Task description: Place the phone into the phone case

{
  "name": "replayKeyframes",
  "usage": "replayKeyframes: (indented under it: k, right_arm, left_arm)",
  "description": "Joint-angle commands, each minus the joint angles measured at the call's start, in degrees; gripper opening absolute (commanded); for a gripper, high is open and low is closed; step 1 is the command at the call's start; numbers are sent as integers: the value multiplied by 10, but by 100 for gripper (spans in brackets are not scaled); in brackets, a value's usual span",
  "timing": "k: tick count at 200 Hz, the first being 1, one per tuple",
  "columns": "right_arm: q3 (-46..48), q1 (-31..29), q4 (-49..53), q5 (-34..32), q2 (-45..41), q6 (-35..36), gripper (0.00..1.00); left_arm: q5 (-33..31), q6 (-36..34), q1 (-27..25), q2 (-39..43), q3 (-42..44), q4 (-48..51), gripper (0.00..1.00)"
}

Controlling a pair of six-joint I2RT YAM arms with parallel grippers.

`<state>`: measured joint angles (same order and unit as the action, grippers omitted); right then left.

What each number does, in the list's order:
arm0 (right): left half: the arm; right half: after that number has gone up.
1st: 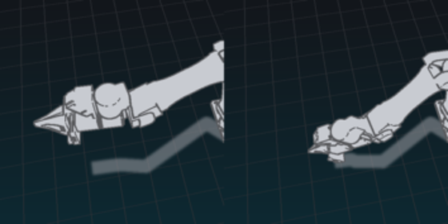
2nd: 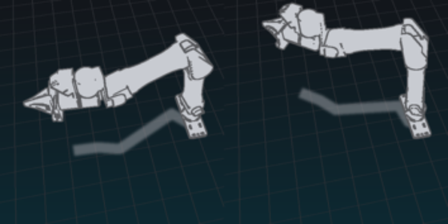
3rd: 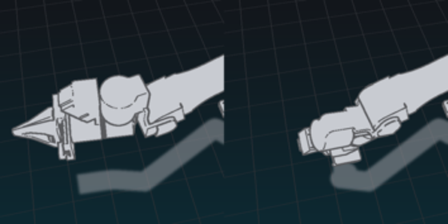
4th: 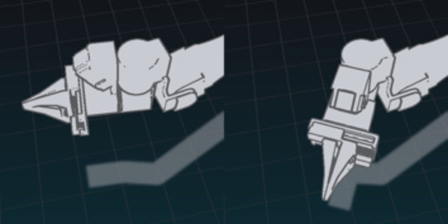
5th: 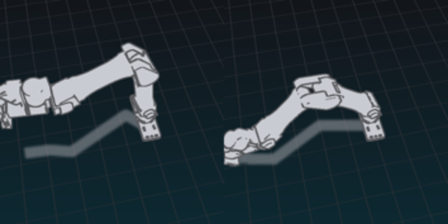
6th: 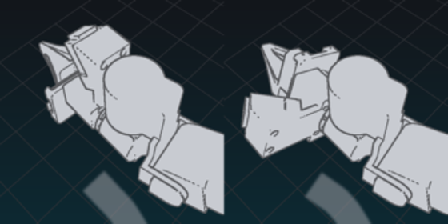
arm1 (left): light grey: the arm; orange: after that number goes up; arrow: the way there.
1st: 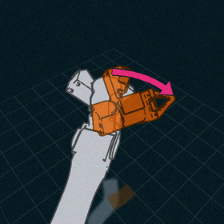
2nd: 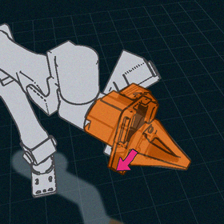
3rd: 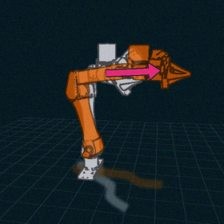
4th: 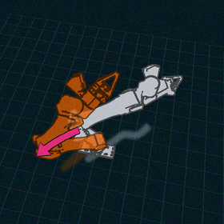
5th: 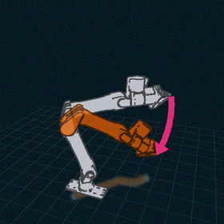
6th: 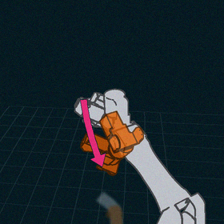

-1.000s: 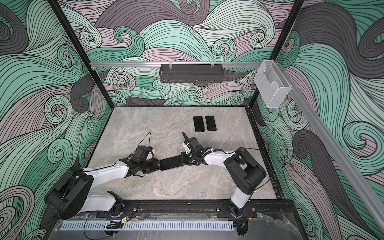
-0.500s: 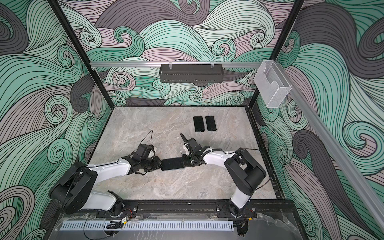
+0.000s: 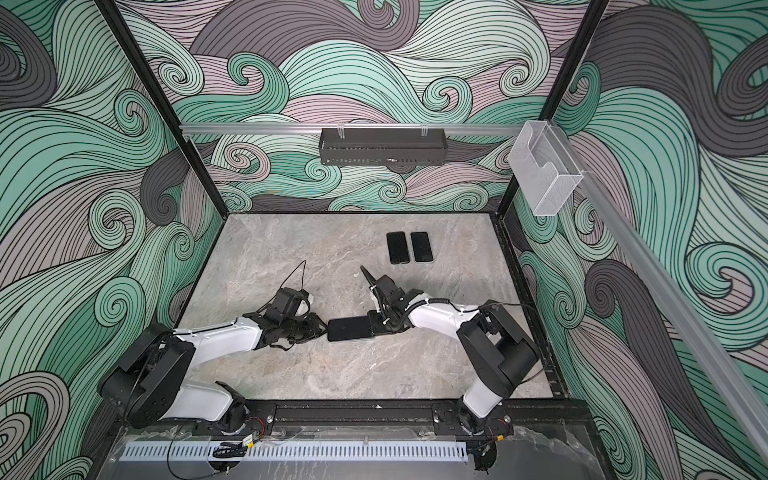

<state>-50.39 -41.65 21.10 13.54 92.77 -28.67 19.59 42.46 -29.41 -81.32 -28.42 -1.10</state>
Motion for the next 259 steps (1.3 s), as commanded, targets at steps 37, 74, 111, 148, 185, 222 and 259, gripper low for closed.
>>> replayKeyframes:
  k: [37, 74, 111, 148, 185, 222, 259]
  right_arm:
    - [-13, -2, 44, -22, -36, 4, 34]
    - [-6, -1, 35, -15, -12, 2, 27]
    - [1, -1, 7, 4, 11, -6, 24]
    - [6, -1, -21, 25, 29, -15, 19]
    - [11, -1, -36, 42, 44, -23, 16]
    - [16, -3, -48, 60, 59, -28, 15]
    - [15, -5, -49, 67, 89, -27, 14]
  left_arm:
    - [12, -8, -3, -13, -17, 4, 30]
    - [34, -11, -3, -12, -21, 5, 30]
    - [42, -13, -3, -13, -21, 7, 30]
    - [56, -14, -4, -25, -27, 4, 30]
    - [62, -16, -6, -39, -35, 1, 30]
    - [65, -15, -7, -46, -39, -3, 28]
    - [65, -14, -7, -49, -38, -6, 28]
